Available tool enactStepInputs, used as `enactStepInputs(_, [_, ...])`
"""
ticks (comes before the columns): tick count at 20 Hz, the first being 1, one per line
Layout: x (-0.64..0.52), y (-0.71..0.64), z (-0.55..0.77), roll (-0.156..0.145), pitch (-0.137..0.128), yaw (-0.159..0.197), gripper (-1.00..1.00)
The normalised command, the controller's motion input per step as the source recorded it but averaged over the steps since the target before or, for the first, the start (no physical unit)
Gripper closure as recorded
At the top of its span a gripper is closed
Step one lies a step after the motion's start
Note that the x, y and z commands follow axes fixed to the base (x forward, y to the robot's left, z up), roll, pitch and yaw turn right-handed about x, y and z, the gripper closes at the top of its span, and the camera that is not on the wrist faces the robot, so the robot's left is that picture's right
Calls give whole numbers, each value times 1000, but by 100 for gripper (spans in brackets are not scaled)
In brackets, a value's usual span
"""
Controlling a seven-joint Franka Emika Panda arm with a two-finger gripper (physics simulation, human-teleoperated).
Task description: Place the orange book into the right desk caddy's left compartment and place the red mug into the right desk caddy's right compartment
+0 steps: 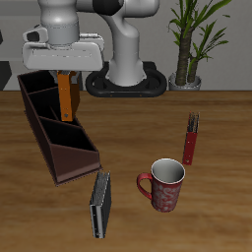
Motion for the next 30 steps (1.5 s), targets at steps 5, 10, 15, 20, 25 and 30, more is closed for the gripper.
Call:
enactStepInputs(5, [52, -37, -89, -3, 2, -14, 100])
enactStepInputs(10, [57, -118, -120, -2, -5, -2, 100])
enactStepInputs(15, [8, -45, -71, -27, 1, -14, 100])
enactStepInputs(20, [0, -14, -132, -2, 13, -9, 100])
enactStepInputs(25, [74, 14, -250, -2, 37, -13, 100])
enactStepInputs(30, [4, 25, -161, -2, 15, 8, 100])
